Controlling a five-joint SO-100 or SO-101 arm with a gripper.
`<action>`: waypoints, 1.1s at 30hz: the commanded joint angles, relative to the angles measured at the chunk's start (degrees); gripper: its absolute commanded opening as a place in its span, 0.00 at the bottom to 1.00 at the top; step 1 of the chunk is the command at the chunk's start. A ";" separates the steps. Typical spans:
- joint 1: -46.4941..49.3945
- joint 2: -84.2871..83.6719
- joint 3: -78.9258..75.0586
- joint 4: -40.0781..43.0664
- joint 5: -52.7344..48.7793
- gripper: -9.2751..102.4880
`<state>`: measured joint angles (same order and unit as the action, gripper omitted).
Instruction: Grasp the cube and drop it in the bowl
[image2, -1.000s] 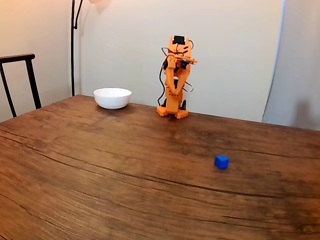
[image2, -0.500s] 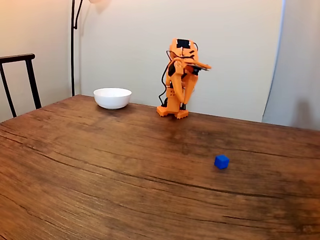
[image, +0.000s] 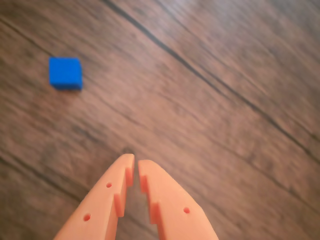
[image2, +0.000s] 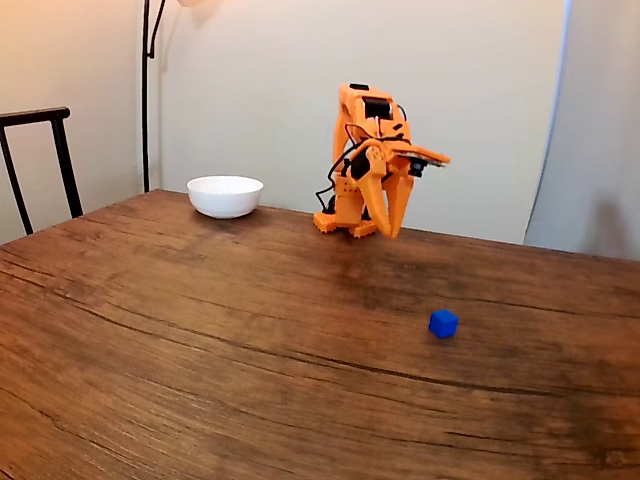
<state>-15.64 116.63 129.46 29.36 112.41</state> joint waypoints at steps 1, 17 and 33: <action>-1.49 -0.97 -1.85 -5.10 -1.23 0.08; -5.54 -18.72 -1.85 -29.88 -8.53 0.08; -10.37 -31.46 -1.76 -49.04 -11.69 0.33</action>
<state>-25.14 85.52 129.38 -16.17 100.90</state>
